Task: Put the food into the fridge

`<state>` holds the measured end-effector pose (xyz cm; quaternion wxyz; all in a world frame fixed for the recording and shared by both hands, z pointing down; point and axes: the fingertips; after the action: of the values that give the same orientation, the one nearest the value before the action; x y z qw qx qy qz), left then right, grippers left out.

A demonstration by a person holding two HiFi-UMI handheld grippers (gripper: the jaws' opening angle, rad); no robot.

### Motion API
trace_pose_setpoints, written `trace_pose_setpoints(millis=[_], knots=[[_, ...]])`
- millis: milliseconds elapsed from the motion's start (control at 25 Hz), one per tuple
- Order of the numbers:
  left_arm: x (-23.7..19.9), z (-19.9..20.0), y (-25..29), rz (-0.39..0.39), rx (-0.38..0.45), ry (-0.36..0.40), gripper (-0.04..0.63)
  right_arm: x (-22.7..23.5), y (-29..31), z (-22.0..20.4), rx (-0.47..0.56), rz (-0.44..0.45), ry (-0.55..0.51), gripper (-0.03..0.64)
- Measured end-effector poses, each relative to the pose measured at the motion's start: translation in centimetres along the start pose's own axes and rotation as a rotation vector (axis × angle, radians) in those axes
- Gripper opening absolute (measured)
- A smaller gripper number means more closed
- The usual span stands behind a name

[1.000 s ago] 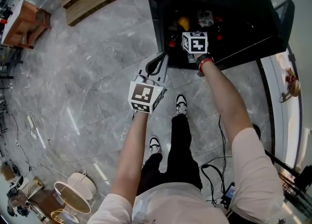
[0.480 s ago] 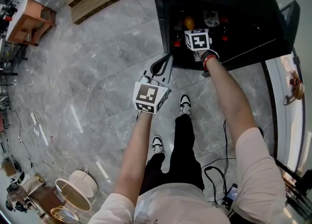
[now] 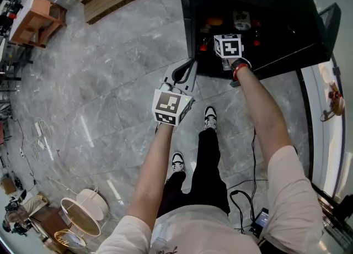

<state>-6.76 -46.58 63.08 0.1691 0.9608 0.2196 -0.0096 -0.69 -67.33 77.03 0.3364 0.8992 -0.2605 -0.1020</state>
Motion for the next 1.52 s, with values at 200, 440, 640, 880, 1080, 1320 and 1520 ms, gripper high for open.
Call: trace_pose_setpoints(millis=[200,440,640,880,1080,1320,1520], knots=[[0.1,0.3,-0.8,-0.001,-0.004,-0.004,0.017,-0.3,-1.1,-0.1,0.009,0.002,0.025,0.299],[0.3,1.3,-1.5,-0.003,0.001,-0.005,0.017,-0.2,-3.3,0.3,0.030,-0.012,0.060,0.296],[0.7,2.2,-2.5,-0.016,-0.003,-0.002,0.017,-0.3,-5.7,-0.7,0.035,-0.017,0.114,0.291],[1.2,4.0,-4.3,-0.031,0.020,-0.005,0.017,-1.5,-9.3,-1.0,0.051,-0.010,0.123,0.282],[2.2,6.0,-5.8,-0.043,0.028,0.016,0.017,-2.5,-13.3,-0.7,0.075,-0.003,0.133,0.282],[3.2,8.2,-7.7,-0.046,0.055,0.013,0.017,-3.1,-17.9,-0.2,0.106,-0.007,0.142,0.273],[4.0,9.2,-9.7,-0.044,0.055,0.018,0.017,-3.7,-21.9,0.0,0.125,-0.015,0.154,0.264]])
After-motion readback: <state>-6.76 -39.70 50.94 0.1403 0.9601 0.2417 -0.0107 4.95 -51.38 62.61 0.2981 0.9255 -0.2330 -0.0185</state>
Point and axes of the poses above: the fingertips, and each gripper's own axes: y forward along the fingers, x to its right, z out of its top, and after that the axes turned 7 degrees about -x, right-handed
